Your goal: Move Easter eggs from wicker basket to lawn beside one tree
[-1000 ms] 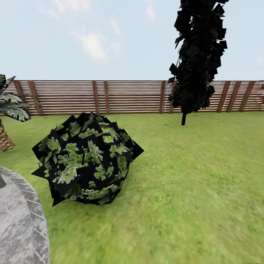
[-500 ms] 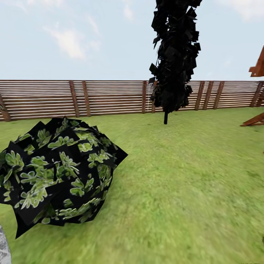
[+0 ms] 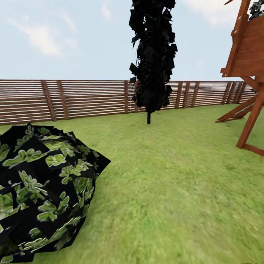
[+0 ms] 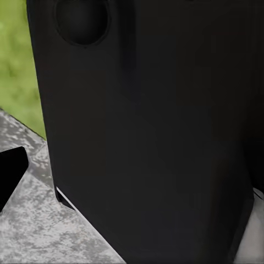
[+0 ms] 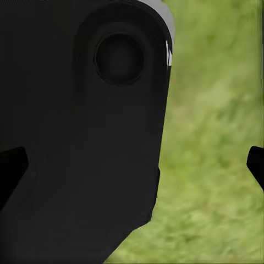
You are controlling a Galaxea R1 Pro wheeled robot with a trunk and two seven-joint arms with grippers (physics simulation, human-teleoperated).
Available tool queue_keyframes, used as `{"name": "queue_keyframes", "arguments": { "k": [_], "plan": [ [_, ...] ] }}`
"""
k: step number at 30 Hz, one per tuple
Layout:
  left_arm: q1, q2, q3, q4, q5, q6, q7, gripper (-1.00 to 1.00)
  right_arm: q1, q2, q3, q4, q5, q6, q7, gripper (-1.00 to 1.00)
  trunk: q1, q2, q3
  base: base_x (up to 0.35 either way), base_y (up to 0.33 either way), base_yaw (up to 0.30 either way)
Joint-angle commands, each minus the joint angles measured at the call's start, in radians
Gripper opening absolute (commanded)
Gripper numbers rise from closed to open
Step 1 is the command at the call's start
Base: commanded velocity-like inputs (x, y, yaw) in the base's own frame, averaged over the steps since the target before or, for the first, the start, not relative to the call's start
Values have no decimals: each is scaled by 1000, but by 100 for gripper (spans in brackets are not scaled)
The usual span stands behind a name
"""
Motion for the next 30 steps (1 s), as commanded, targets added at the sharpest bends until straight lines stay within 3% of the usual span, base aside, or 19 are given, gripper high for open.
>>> {"name": "queue_keyframes", "arguments": {
  "k": [1, 19, 24, 30],
  "plan": [
    [1, 0, 0, -2, -1, -1, 1, 100, -1, 0, 0, 2, 7, 0, 0, 100, 1, 0, -1, 329, 0, -300],
    [0, -1, 0, -3, -1, -1, 1, 100, -1, 0, 0, 2, 8, 0, 0, 100, 1, 0, -1, 329, 0, -291],
    [1, 0, -1, -2, -1, -1, 1, 100, -1, -1, -1, 1, 6, -1, -1, 100, 1, 0, -1, 282, 0, -65],
    [0, 1, -3, -2, -1, -4, 1, 100, -1, -2, -1, 1, 6, 0, -1, 100, 1, 0, -1, 32, 0, -2]
  ]
}}
